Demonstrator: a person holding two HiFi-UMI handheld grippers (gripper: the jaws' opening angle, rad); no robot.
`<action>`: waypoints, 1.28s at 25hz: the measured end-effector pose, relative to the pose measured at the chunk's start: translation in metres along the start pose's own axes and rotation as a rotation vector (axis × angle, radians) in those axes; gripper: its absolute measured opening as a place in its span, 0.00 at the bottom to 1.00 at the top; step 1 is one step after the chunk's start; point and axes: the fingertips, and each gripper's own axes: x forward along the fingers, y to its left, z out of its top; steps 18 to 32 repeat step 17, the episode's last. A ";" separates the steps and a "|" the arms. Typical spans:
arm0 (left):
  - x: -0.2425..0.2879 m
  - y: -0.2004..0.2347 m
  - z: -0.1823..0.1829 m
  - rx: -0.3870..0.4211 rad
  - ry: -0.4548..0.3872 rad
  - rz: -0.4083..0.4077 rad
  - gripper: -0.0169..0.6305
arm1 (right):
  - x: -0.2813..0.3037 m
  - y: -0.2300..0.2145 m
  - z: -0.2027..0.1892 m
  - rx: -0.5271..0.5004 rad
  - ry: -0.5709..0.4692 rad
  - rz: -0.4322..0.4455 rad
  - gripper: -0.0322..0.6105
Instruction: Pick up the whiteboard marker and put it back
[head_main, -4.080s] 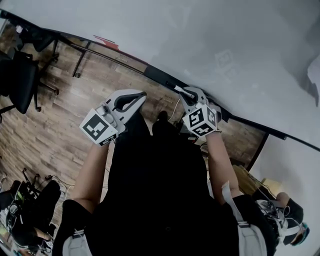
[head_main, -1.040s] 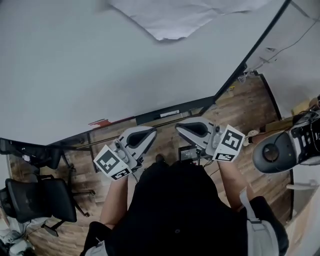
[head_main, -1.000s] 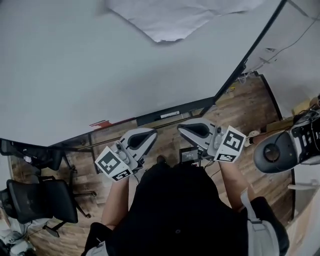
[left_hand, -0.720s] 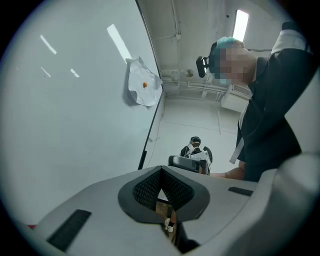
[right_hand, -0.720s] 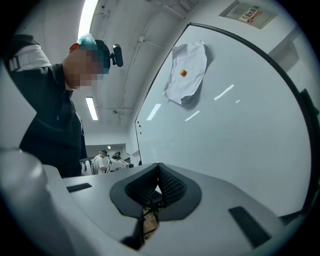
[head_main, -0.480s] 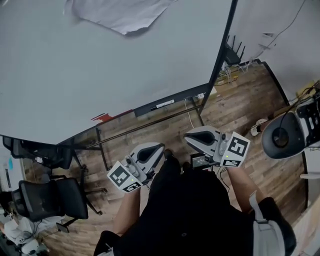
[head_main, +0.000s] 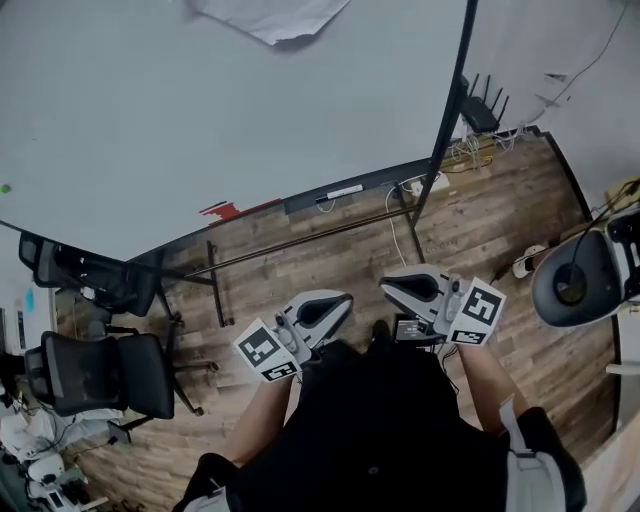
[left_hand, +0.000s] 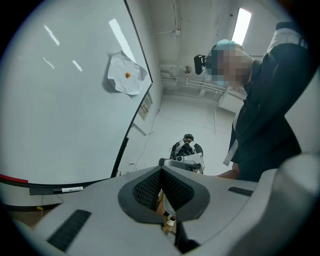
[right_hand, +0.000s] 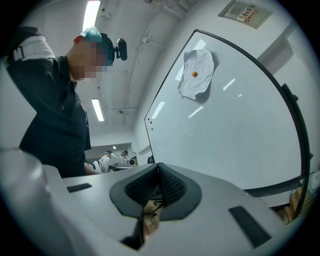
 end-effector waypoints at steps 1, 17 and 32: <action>-0.003 0.002 0.000 0.004 -0.002 -0.003 0.04 | 0.000 -0.002 0.000 -0.005 -0.002 -0.009 0.08; -0.149 -0.025 0.048 0.009 -0.090 -0.008 0.04 | 0.085 0.099 0.007 -0.075 0.120 -0.133 0.08; -0.149 -0.025 0.048 0.009 -0.090 -0.008 0.04 | 0.085 0.099 0.007 -0.075 0.120 -0.133 0.08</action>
